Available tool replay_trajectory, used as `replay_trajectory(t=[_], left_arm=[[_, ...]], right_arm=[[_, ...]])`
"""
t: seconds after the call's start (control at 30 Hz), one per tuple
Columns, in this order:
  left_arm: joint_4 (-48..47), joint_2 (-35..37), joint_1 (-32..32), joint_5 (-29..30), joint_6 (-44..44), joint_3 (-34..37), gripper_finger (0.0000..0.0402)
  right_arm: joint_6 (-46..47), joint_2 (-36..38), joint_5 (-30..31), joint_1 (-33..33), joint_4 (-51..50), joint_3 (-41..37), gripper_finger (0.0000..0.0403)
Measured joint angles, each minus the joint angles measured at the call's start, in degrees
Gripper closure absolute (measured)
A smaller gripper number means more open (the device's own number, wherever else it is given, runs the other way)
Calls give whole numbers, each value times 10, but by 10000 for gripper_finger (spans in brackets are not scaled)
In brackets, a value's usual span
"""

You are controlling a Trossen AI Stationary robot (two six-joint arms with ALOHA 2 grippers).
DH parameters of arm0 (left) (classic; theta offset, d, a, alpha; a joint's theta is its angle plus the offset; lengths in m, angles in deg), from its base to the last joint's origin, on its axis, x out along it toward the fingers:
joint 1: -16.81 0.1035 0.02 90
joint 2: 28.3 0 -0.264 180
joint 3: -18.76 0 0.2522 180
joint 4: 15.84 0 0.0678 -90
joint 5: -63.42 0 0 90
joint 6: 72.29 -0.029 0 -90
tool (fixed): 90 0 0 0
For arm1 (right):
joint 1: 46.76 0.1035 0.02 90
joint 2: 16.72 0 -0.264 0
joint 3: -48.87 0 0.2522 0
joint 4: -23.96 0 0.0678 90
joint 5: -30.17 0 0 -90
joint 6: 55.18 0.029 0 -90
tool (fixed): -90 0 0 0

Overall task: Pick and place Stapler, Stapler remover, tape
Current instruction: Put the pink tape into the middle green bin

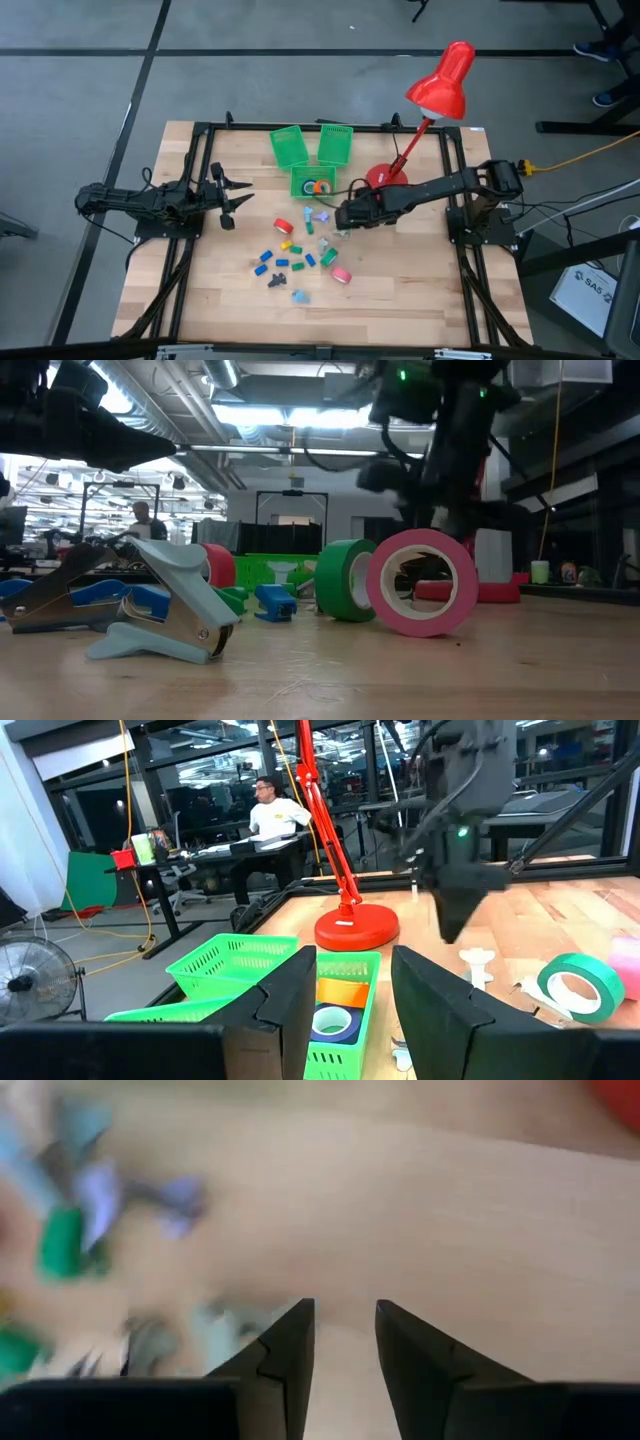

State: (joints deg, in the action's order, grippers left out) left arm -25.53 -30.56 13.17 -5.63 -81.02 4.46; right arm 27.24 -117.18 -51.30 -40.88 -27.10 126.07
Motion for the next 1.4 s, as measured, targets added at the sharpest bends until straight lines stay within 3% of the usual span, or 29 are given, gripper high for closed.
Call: replay_trajectory(t=[0.23,0.43,0.73,1.07,1.3,1.4], left_arm=[[0,0,0,0,0,0,274],[0,0,0,0,0,0,274],[0,0,0,0,0,0,274],[0,0,0,0,0,0,274],[0,0,0,0,0,0,274],[3,0,0,0,0,0,274]], right_arm=[[-167,0,-13,54,-2,48,290],[-250,1,10,104,-2,71,290],[-261,1,122,165,25,85,290],[-259,-2,84,178,38,85,301],[-263,-14,83,200,52,85,385],[-274,-21,83,208,47,85,393]])
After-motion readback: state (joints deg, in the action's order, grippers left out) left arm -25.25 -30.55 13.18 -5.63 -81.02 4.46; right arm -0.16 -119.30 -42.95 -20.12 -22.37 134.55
